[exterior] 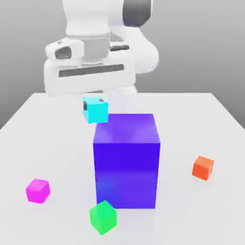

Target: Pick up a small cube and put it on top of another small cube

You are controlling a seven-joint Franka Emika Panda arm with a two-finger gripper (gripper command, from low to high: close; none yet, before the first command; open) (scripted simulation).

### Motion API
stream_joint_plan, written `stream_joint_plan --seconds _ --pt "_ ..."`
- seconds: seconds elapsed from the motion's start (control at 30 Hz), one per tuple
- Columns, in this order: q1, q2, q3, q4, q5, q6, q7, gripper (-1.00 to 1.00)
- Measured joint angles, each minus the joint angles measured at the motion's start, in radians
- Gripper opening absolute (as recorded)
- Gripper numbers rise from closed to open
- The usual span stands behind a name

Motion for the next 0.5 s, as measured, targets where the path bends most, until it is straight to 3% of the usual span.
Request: stream_joint_plan --seconds 0.3,0.5 --pt "0.227 0.247 0.036 0.069 0.068 0.242 -0.39 -1.0" --pt "0.366 0.416 0.115 0.097 0.113 0.361 -0.638 -1.0"
